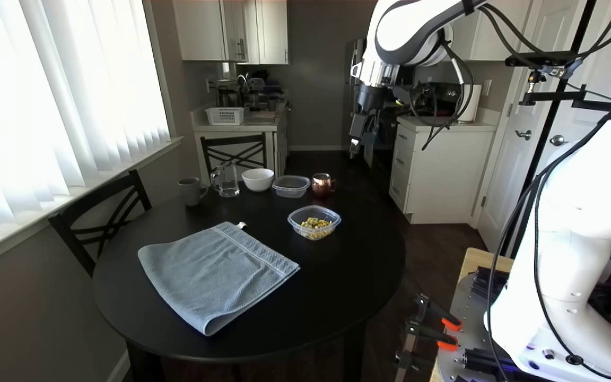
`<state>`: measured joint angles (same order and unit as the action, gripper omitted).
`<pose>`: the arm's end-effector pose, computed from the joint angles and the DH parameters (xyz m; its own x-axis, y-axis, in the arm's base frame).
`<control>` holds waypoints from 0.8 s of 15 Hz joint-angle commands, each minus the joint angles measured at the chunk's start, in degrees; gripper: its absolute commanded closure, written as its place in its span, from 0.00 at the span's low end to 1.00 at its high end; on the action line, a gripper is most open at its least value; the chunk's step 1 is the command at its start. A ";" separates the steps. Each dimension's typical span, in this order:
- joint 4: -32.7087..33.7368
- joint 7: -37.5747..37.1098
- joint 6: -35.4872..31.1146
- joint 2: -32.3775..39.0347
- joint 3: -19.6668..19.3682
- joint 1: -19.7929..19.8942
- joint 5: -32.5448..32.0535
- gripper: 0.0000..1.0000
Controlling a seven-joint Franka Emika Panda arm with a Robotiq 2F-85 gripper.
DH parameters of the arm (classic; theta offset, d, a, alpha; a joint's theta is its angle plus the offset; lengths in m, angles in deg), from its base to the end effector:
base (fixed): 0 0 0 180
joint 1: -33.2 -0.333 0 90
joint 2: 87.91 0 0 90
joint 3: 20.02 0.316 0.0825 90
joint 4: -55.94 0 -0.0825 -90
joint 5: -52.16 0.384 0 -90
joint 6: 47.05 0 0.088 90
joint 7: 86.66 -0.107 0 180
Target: Pour the content in the clear bowl onto the blue towel
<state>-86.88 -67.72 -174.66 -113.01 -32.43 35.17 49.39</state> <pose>0.4110 -0.1096 0.4538 0.9783 0.1170 0.1712 0.1174 -0.9931 0.0073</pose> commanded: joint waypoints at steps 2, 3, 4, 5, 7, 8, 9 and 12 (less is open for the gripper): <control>2.07 0.21 -0.59 1.86 0.05 0.79 1.54 0.00; 4.27 1.63 -0.68 4.13 -0.99 0.35 2.75 0.00; 7.30 2.28 -1.05 7.24 -1.47 0.23 2.92 0.00; 9.84 2.09 -1.19 10.02 -1.60 0.16 3.07 0.00; 15.82 2.39 -0.78 16.71 -1.66 0.04 3.51 0.00; 18.30 2.75 -0.12 19.39 -1.40 0.14 3.86 0.00; 20.46 2.09 0.07 22.45 -0.58 0.53 3.03 0.00; 24.35 0.47 1.59 31.15 1.16 1.72 2.46 0.00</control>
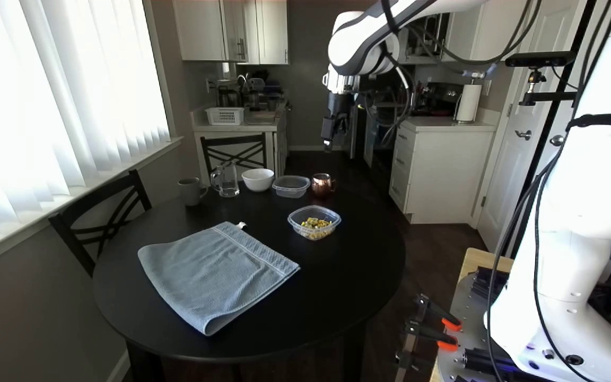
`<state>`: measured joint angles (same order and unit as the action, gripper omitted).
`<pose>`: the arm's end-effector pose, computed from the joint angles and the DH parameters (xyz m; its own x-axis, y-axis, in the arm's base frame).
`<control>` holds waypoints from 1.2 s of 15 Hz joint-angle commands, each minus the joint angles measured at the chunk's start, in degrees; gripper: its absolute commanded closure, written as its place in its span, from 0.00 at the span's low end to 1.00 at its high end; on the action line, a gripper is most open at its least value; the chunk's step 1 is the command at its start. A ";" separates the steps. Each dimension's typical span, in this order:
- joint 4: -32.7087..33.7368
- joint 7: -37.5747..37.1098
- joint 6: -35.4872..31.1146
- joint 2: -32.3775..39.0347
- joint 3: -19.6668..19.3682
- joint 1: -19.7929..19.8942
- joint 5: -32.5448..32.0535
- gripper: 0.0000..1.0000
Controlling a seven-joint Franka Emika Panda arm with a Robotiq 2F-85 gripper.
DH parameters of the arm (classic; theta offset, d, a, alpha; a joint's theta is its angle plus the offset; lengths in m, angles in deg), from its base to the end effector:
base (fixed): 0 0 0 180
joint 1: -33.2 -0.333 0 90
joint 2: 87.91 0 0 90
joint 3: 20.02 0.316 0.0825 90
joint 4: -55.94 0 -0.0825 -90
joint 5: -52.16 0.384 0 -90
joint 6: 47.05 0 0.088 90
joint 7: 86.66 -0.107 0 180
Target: Pour the content in the clear bowl onto the blue towel
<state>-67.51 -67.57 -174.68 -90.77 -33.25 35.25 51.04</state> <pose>0.5203 -0.1438 0.4322 0.9905 0.0790 0.1128 0.0744 -0.9962 0.0448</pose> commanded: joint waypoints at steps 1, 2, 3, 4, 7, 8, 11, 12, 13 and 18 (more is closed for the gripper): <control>5.29 0.46 2.10 11.33 2.56 1.98 1.26 0.00; 5.45 0.59 2.49 13.50 3.20 2.33 1.92 0.00; 5.32 0.43 2.61 15.33 3.79 2.75 2.16 0.00; 5.70 0.13 2.85 17.45 4.49 3.31 2.66 0.00; 6.82 -0.59 2.98 22.45 5.44 5.34 3.24 0.00; 7.61 -0.48 2.96 24.08 5.37 6.39 3.32 0.00; 10.73 0.40 4.43 27.81 5.07 9.80 3.46 0.00; 7.86 -0.78 1.91 25.84 5.64 8.54 1.38 0.00; 8.88 -0.74 2.41 26.86 5.51 9.55 1.42 0.00; 10.55 -0.65 3.42 28.03 5.74 10.53 1.53 0.00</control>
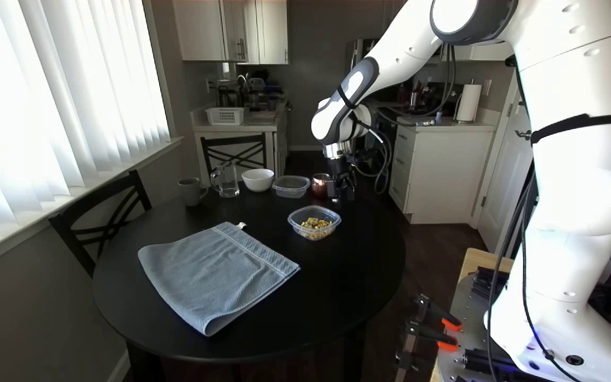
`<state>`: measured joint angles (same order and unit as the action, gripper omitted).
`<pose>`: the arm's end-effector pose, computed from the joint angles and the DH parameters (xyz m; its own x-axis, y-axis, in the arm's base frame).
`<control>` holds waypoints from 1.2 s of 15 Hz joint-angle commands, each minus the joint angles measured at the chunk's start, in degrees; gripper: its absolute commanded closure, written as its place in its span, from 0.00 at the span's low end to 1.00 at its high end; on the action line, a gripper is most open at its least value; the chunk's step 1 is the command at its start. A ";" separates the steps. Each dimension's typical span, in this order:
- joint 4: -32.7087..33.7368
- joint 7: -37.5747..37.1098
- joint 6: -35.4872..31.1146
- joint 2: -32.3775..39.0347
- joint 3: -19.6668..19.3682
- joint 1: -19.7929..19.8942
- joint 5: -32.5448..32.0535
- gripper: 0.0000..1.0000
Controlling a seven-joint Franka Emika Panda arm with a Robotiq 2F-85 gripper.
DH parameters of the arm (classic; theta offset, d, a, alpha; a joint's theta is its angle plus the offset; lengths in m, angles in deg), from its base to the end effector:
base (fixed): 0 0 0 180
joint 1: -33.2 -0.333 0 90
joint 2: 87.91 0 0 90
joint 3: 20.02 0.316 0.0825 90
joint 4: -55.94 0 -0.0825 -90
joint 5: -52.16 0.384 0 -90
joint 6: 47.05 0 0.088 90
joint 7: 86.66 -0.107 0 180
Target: Pour the content in the clear bowl onto the blue towel
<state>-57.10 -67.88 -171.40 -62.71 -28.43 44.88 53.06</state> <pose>0.5518 -0.1994 0.2299 0.9707 -0.0229 -0.2392 -0.0302 -0.9992 -0.0267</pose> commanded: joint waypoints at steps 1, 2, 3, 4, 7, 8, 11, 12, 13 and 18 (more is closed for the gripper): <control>0.16 -0.33 0.21 -0.02 1.01 0.87 -0.48 0.00; 0.91 -0.48 -0.36 1.07 1.68 1.25 1.36 0.00; 2.85 -1.66 -0.90 3.32 1.97 1.44 2.50 0.00; 4.20 -2.61 -1.31 4.73 2.07 1.52 3.14 0.00; 9.62 -5.38 -1.87 9.01 2.85 1.57 5.50 0.00; 12.38 -7.52 -2.46 11.52 2.53 1.13 5.17 0.00; 19.50 -13.72 -3.03 17.42 0.98 1.24 4.19 0.00; 21.46 -15.45 -3.16 18.92 0.16 1.45 3.69 0.00; 23.17 -17.17 -3.35 20.38 -0.78 1.49 3.07 0.00; 29.36 -19.87 -2.03 24.97 -2.33 3.19 2.83 0.00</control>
<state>-31.24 -85.98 -174.19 -39.87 -31.05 46.93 56.47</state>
